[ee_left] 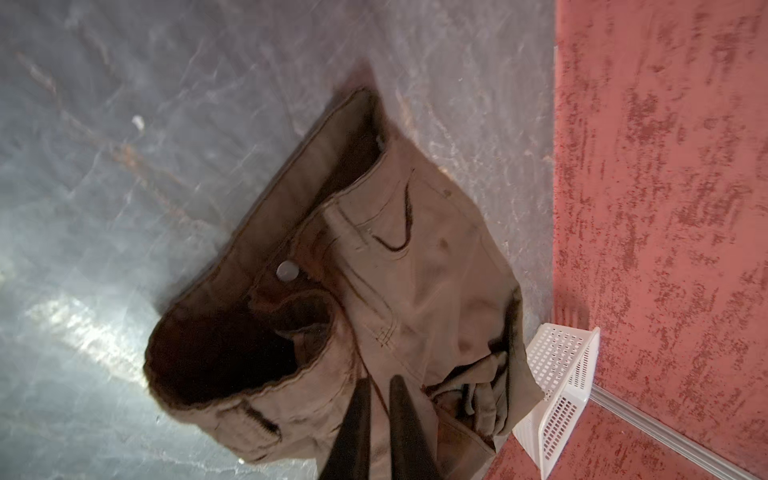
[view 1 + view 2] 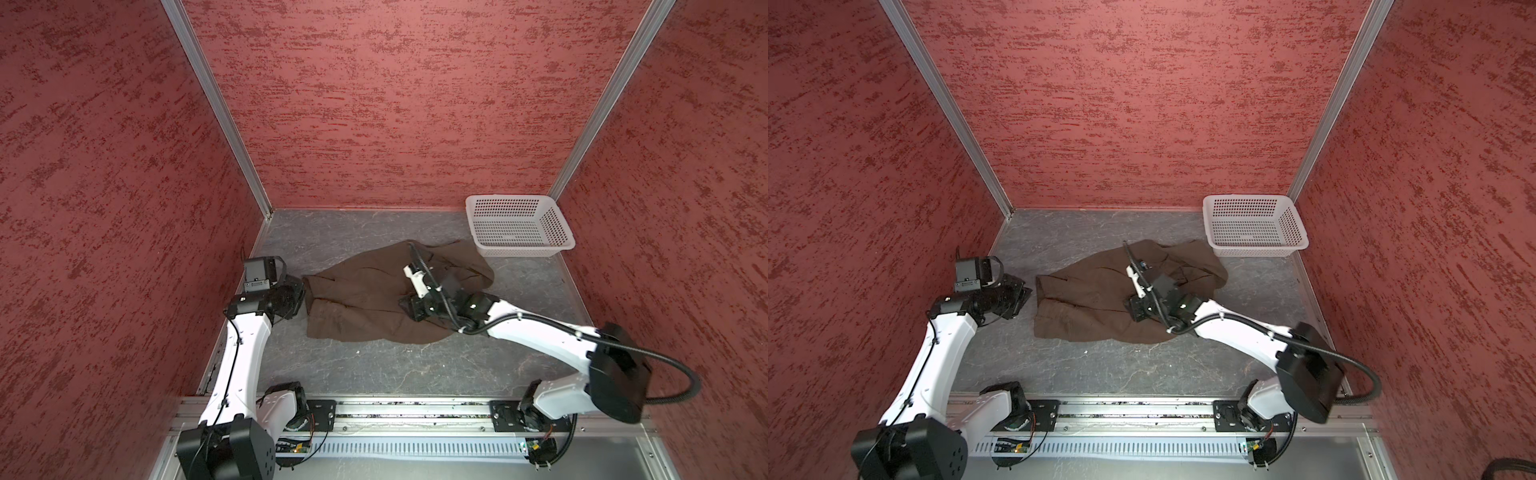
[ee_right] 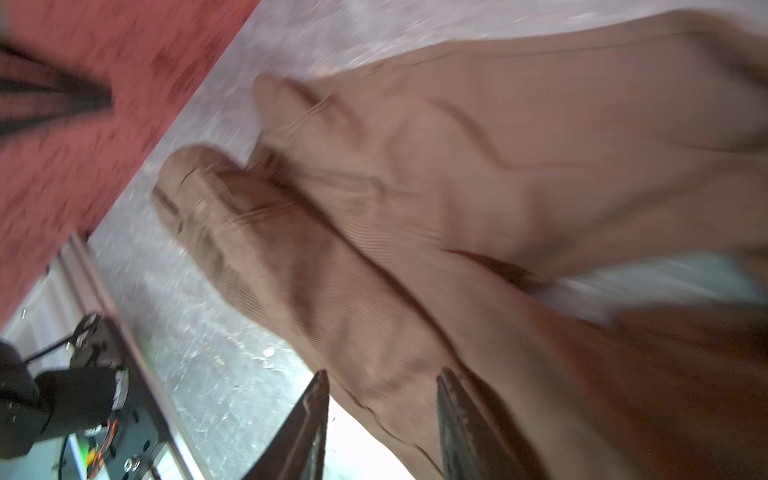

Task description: Fold and stack the trousers

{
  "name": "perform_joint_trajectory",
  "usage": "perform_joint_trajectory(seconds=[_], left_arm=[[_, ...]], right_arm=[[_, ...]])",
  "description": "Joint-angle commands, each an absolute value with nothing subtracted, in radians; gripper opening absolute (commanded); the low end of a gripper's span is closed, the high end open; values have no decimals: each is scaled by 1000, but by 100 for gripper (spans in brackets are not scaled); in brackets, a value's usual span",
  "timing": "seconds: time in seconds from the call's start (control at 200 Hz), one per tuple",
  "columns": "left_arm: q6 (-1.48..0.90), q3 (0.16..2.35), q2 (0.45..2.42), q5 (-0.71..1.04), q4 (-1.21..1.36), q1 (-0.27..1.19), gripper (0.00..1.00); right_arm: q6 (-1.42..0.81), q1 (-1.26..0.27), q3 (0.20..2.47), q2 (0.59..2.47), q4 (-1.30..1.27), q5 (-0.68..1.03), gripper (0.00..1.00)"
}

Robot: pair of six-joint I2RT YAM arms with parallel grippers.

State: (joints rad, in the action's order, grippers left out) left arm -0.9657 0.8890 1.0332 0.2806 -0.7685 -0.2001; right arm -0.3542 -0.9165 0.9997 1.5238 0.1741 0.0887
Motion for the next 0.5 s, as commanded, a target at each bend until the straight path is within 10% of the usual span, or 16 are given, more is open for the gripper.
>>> perform_joint_trajectory(seconds=[0.0, 0.165, 0.496], left_arm=[[-917, 890, 1056, 262, -719, -238, 12], [-920, 846, 1115, 321, -638, -302, 42], [-916, 839, 1179, 377, -587, -326, 53]], right_arm=[[-286, -976, 1104, 1647, 62, 171, 48], [-236, -998, 1246, 1806, 49, 236, 57], [-232, -1012, 1394, 2015, 17, 301, 56]])
